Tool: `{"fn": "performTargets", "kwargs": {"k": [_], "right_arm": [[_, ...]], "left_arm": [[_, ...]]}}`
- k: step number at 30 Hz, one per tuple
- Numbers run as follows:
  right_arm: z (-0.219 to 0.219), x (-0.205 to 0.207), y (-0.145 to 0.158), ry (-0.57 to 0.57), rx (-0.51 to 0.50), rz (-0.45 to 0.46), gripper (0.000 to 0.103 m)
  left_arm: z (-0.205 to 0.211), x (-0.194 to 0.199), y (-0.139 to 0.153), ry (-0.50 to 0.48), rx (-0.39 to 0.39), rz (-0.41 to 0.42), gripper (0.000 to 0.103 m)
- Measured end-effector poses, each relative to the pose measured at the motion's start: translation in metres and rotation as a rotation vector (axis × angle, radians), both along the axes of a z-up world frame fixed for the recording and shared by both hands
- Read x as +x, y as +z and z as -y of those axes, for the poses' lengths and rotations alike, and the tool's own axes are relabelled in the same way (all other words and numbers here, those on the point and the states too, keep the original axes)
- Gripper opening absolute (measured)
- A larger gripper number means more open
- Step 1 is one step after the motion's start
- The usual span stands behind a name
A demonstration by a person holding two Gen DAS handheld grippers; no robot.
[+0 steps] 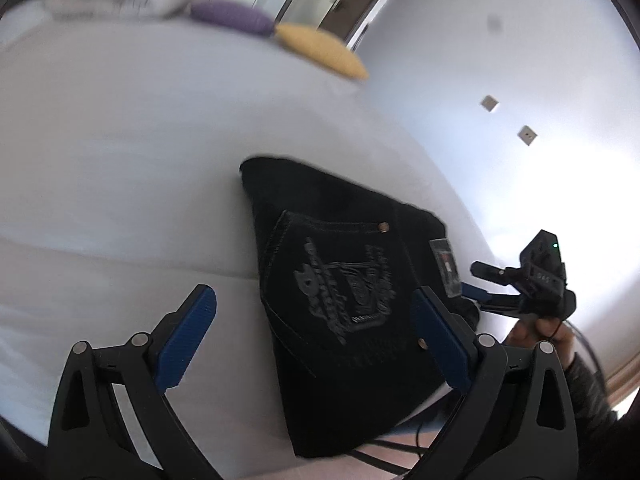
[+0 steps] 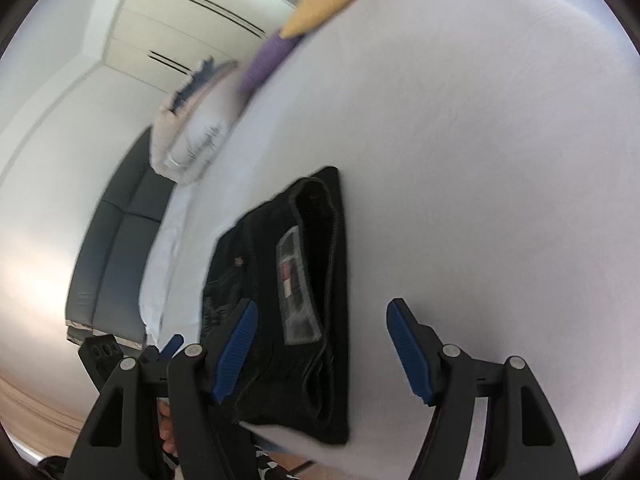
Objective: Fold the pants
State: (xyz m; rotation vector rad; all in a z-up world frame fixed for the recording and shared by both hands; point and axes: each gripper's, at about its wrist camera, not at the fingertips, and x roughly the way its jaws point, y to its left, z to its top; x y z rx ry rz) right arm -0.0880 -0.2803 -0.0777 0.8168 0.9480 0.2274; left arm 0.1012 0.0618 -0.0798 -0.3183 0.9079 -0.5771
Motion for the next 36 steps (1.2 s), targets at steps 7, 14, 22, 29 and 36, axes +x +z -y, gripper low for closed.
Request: {"fn": "performTargets", "kwargs": {"k": [7, 14, 22, 29, 36], "right_arm": [[-0.006, 0.029, -0.008, 0.046, 0.032, -0.022, 0.069], [-0.023, 0.053, -0.017, 0.092, 0.043, -0.087, 0.060], [-0.048, 0.048, -0.009, 0.101, -0.113, -0.065, 0.032], [-0.079, 0.029, 0.031, 0.119, -0.318, 0.037, 0.020], [-0.087, 0.015, 0.067, 0.127, -0.361, 0.136, 0.019]], "left_arm": [[0.010, 0.040, -0.030, -0.037, -0.046, -0.172, 0.089], [0.035, 0.046, -0.041, -0.118, 0.006, -0.225, 0.068], [0.021, 0.036, -0.035, -0.096, 0.017, -0.217, 0.035], [0.027, 0.013, -0.010, -0.100, 0.107, -0.127, 0.023], [0.031, -0.003, 0.031, -0.119, 0.158, -0.009, 0.022]]}}
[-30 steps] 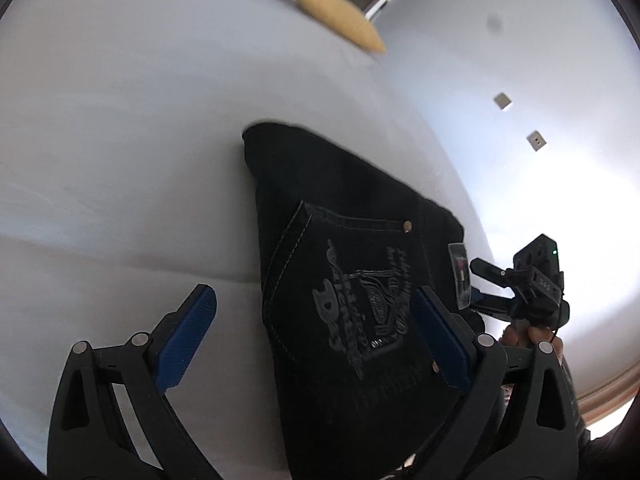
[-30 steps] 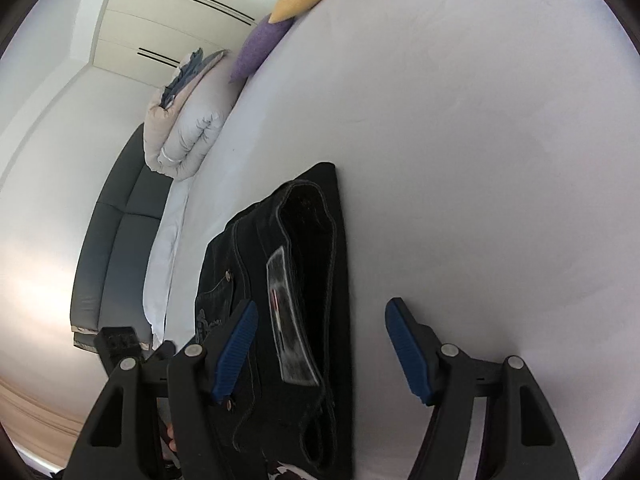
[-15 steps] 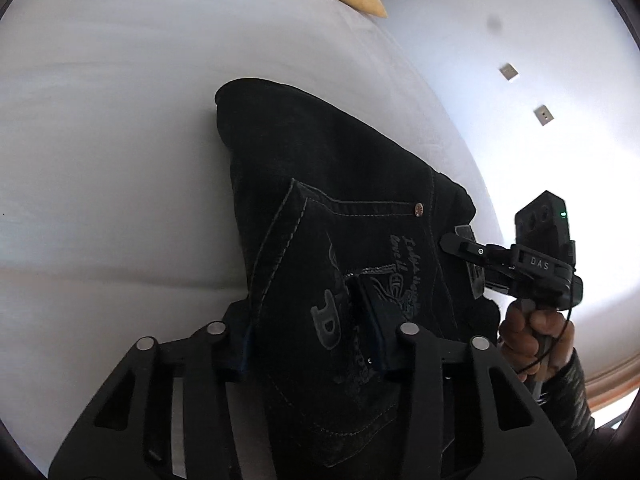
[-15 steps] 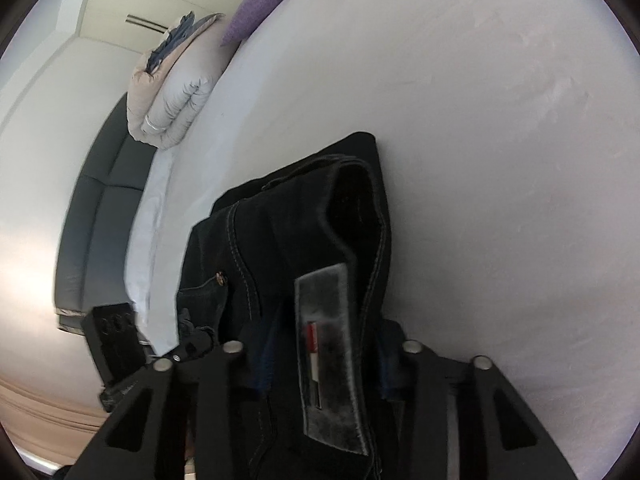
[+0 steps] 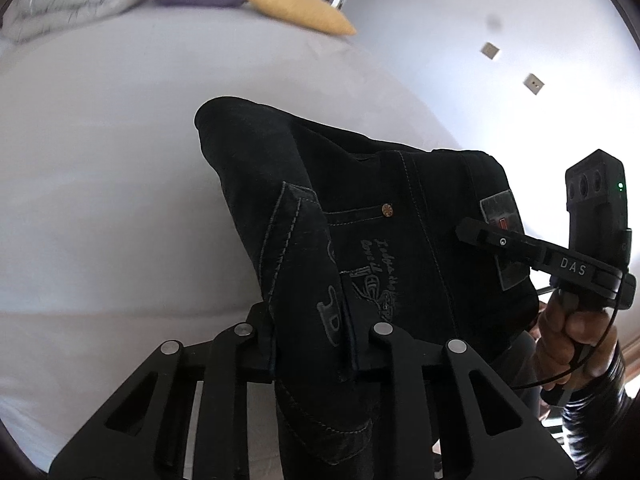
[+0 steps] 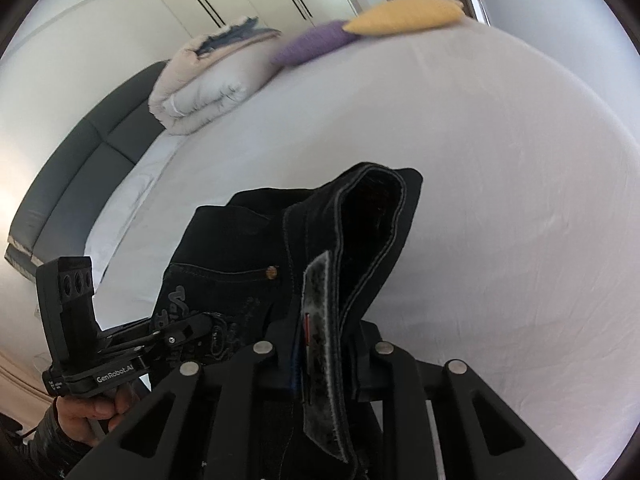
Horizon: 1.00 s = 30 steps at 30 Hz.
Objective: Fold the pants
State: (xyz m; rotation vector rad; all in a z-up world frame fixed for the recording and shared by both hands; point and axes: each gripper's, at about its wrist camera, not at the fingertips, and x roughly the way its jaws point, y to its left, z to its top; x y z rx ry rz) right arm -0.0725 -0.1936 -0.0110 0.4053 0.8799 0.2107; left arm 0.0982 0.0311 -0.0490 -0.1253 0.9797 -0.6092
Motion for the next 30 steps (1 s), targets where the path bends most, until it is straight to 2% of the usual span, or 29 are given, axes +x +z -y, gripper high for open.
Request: {"fn": "performTargets", "kwargs": {"k": [8, 15, 21, 27, 28, 30], "right_arm": [[0.031, 0.029, 0.041, 0.000, 0.013, 0.065, 0.019], [0.080, 0.093, 0.048, -0.034, 0.070, 0.067, 0.019], [0.104, 0.144, 0.013, -0.034, 0.120, -0.003, 0.019], [0.118, 0.168, -0.036, -0.046, 0.119, -0.083, 0.021], [0.122, 0.169, -0.044, -0.053, 0.133, -0.094, 0.025], [0.129, 0.169, -0.056, -0.080, 0.144, -0.109, 0.039]], "left_arm": [[0.001, 0.039, 0.050, -0.054, 0.050, 0.122, 0.022], [0.020, 0.103, 0.066, -0.054, 0.053, 0.135, 0.022], [0.042, 0.137, 0.032, -0.048, 0.048, 0.063, 0.022], [0.052, 0.159, -0.017, -0.046, 0.064, -0.008, 0.024], [0.054, 0.164, -0.022, -0.042, 0.059, -0.011, 0.026], [0.050, 0.164, -0.028, -0.031, 0.049, -0.014, 0.032]]}}
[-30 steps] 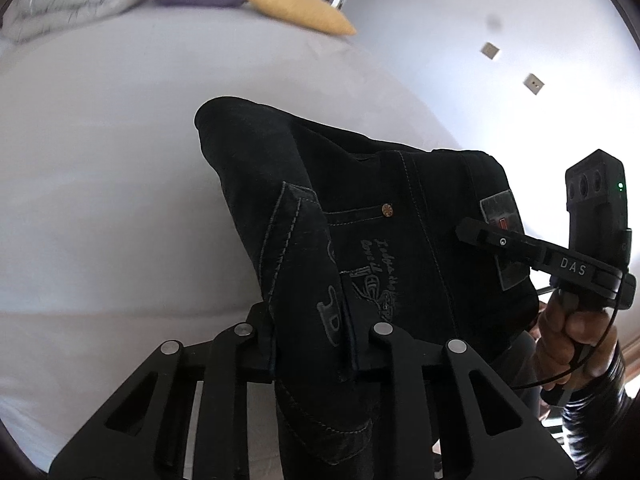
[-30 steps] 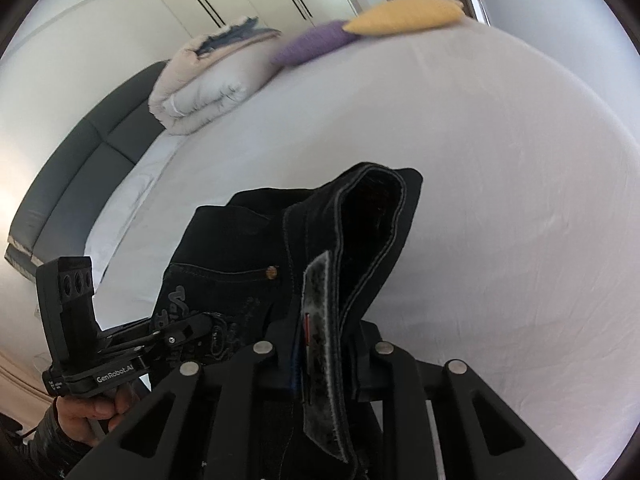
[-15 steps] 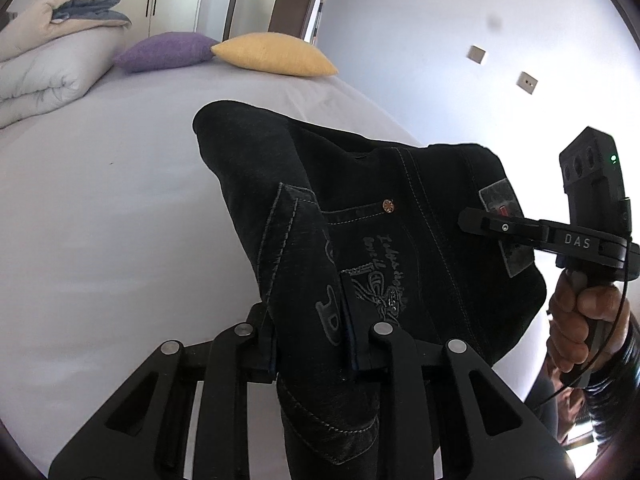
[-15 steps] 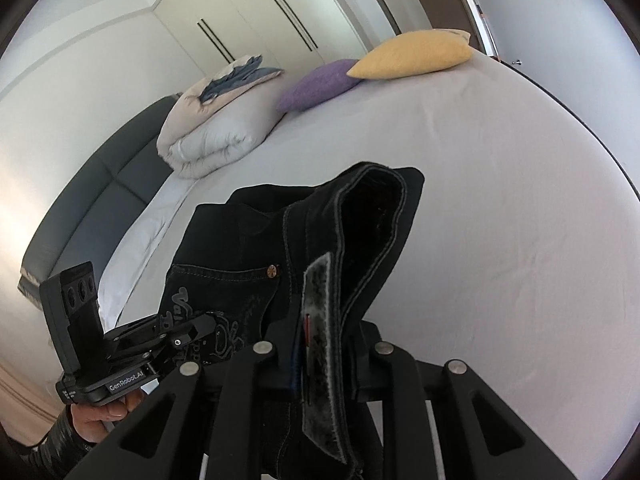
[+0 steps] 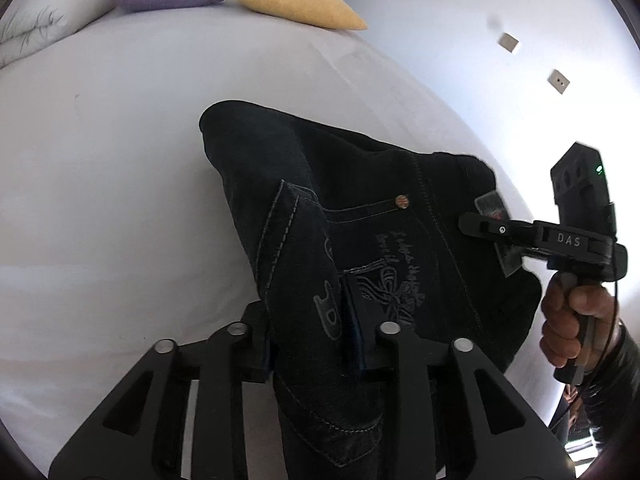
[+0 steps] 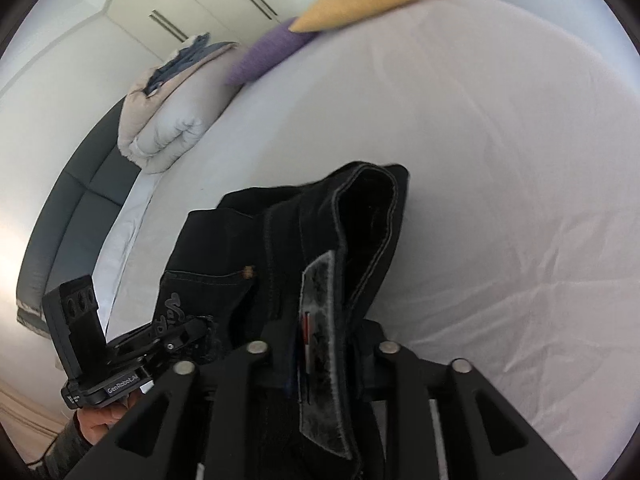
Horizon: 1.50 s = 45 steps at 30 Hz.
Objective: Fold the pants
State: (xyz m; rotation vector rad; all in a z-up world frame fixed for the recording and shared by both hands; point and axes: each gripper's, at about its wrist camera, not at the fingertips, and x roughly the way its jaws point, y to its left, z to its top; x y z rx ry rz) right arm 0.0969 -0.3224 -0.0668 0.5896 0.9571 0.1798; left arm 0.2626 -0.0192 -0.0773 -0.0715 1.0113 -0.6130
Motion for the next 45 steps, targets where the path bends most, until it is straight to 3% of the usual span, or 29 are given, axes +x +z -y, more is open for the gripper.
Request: {"fn": "performTargets", "kwargs": {"k": [1, 5, 9, 11, 12, 16, 18, 21, 22, 23, 29, 37, 40, 42, 45], "right_arm": [[0.004, -0.002, -0.006, -0.011, 0.018, -0.001, 0.043], [0.019, -0.011, -0.012, -0.056, 0.123, 0.022, 0.045], [0.023, -0.033, 0.005, -0.122, 0.046, 0.037, 0.055], [0.021, -0.049, 0.019, -0.154, -0.019, 0.055, 0.057], [0.017, -0.062, 0.031, -0.166, -0.053, 0.088, 0.057], [-0.008, -0.116, 0.087, -0.211, -0.249, 0.235, 0.065], [-0.024, -0.141, 0.113, -0.235, -0.340, 0.318, 0.072], [-0.052, -0.188, 0.156, -0.275, -0.457, 0.478, 0.095], [-0.058, -0.198, 0.166, -0.289, -0.479, 0.516, 0.103], [-0.068, -0.215, 0.179, -0.305, -0.505, 0.577, 0.103], [-0.094, -0.275, 0.236, -0.361, -0.558, 0.738, 0.103], [-0.125, -0.336, 0.295, -0.487, -0.697, 0.885, 0.103], [-0.134, -0.346, 0.295, -0.435, -0.695, 0.866, 0.103], [-0.137, -0.345, 0.288, -0.425, -0.687, 0.810, 0.103], [-0.135, -0.334, 0.267, -0.411, -0.644, 0.686, 0.103]], "left_arm": [[-0.003, 0.000, -0.002, 0.010, 0.000, -0.001, 0.041], [-0.020, -0.005, -0.008, 0.042, -0.042, -0.017, 0.046], [-0.031, -0.019, 0.013, 0.081, 0.020, 0.084, 0.046], [-0.036, -0.048, 0.037, 0.112, 0.101, 0.214, 0.053], [-0.038, -0.056, 0.046, 0.122, 0.118, 0.262, 0.062], [-0.044, -0.132, 0.103, 0.214, 0.170, 0.582, 0.103], [-0.046, -0.169, 0.127, 0.235, 0.175, 0.728, 0.103], [-0.042, -0.213, 0.159, 0.278, 0.197, 0.840, 0.103], [-0.041, -0.225, 0.167, 0.297, 0.196, 0.854, 0.103], [-0.042, -0.237, 0.175, 0.313, 0.190, 0.860, 0.103], [-0.061, -0.299, 0.218, 0.294, 0.111, 0.917, 0.103], [-0.071, -0.363, 0.258, 0.315, 0.185, 0.978, 0.103], [-0.068, -0.374, 0.255, 0.338, 0.253, 0.977, 0.103], [-0.070, -0.371, 0.249, 0.367, 0.281, 0.911, 0.103], [-0.074, -0.362, 0.231, 0.389, 0.261, 0.721, 0.103]]}}
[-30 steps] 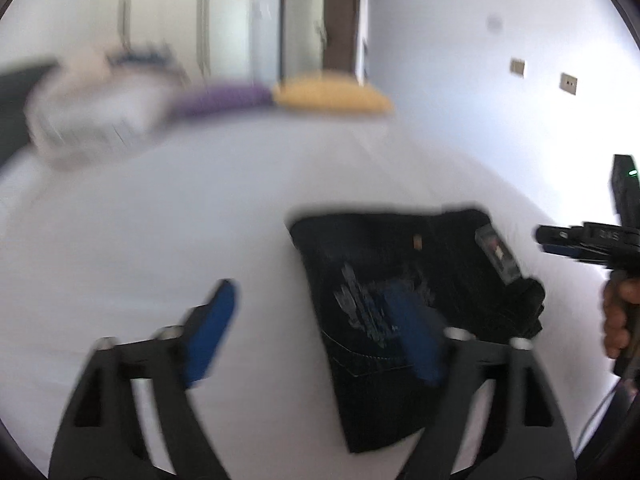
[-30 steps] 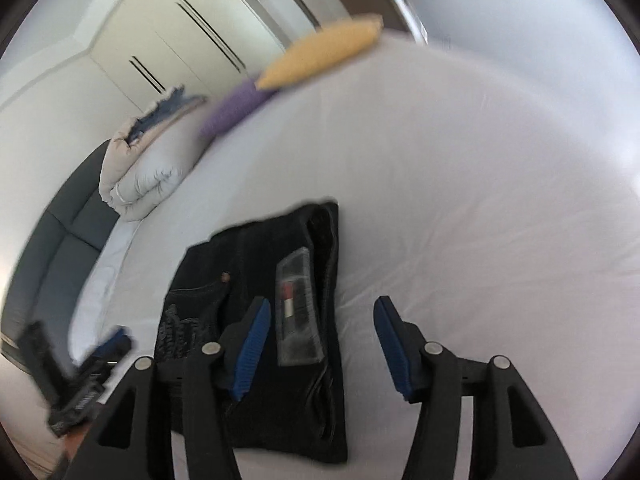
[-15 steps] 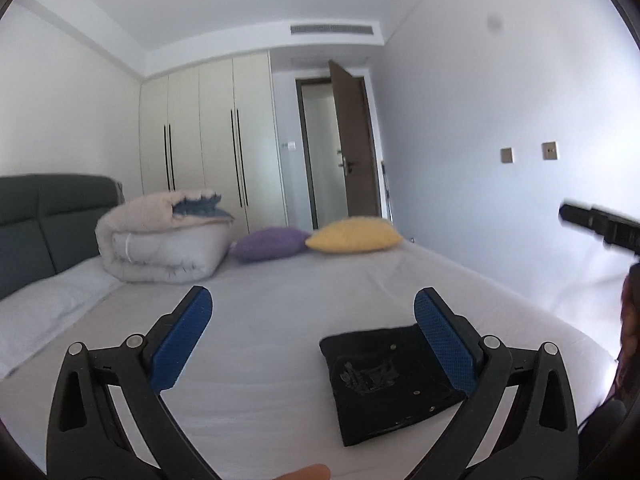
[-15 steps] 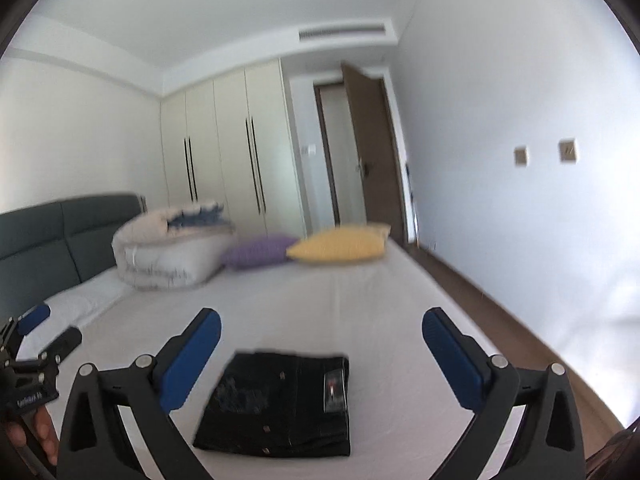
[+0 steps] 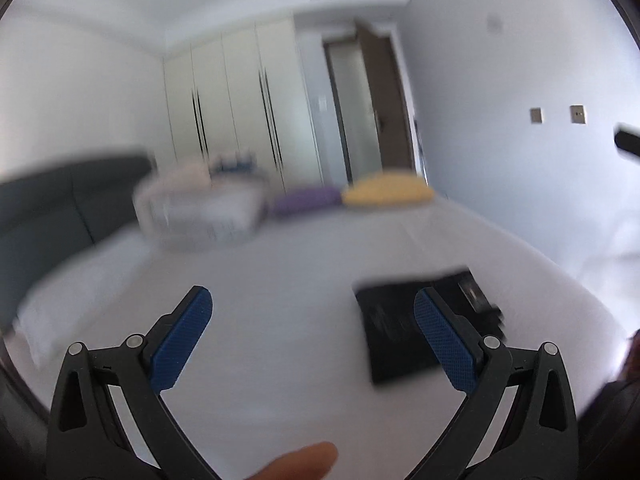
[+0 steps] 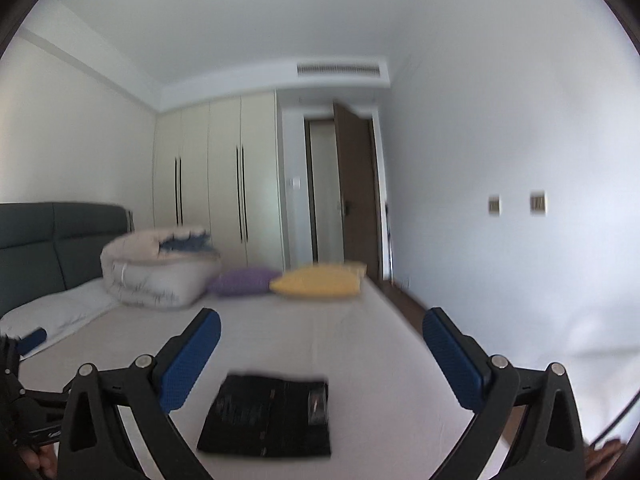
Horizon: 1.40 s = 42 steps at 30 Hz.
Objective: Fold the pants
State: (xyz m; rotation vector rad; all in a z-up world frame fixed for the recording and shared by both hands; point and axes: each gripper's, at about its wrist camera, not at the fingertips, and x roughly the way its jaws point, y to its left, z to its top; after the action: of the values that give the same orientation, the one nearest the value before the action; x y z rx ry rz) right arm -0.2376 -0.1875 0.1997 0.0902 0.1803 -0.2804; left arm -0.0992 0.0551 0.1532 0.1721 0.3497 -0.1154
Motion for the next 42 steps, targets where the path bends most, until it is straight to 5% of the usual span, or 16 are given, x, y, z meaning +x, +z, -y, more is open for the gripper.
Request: {"fn": "performTargets", "kwargs": {"k": [5, 14, 21, 42], "right_arm": [[0.000, 0.029, -0.041, -0.037, 0.038, -0.239, 0.103], [-0.012, 0.041, -0.099, -0.003, 0.078, -0.413, 0.103], [-0.019, 0.050, -0.118, 0.030, 0.082, -0.474, 0.103], [-0.024, 0.059, -0.133, 0.065, 0.090, -0.530, 0.103]], "left_arm": [[0.008, 0.013, -0.049, -0.023, -0.036, -0.218, 0.103], [0.012, 0.045, -0.105, -0.013, -0.107, -0.360, 0.103], [0.012, 0.073, -0.136, 0.025, -0.109, -0.393, 0.103], [0.009, 0.069, -0.140, 0.039, -0.109, -0.404, 0.103]]}}
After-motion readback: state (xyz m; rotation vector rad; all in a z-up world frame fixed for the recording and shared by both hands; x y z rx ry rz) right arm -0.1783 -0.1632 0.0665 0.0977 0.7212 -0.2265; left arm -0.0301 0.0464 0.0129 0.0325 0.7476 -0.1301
